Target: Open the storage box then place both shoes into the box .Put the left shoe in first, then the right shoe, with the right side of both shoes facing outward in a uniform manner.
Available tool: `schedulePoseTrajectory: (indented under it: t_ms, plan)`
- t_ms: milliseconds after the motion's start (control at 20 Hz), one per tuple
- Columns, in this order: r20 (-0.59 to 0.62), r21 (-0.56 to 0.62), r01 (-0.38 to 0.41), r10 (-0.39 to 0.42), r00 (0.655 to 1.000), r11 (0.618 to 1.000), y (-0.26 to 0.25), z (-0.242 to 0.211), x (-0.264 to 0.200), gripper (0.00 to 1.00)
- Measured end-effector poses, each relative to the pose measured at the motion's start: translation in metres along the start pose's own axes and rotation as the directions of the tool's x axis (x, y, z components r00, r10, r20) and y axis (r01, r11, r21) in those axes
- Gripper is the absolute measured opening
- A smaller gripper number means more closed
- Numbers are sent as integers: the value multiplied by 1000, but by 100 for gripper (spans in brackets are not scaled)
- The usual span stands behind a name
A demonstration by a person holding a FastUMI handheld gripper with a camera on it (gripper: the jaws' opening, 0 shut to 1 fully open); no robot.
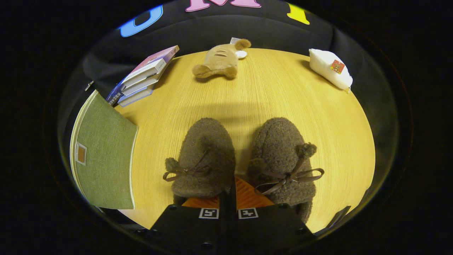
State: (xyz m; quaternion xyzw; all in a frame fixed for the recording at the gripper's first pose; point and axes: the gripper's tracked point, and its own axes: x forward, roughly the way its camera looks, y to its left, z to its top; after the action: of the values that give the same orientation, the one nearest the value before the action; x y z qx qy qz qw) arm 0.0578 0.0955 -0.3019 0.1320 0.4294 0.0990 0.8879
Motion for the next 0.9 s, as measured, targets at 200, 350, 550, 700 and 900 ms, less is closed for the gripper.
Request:
schedulePoseTrajectory:
  t_ms: [200, 350, 550, 700, 900]
  plan:
    - [14, 28, -61, 60, 998, 998, 20, 5, -27, 5]
    - [47, 48, -112, 110, 993, 992, 41, 22, -56, 5]
    - [86, 68, -184, 178, 980, 981, 78, 52, -98, 5]
    - [108, 69, -235, 227, 968, 969, 110, 72, -126, 5]
    - [119, 64, -317, 308, 944, 946, 164, 92, -156, 5]
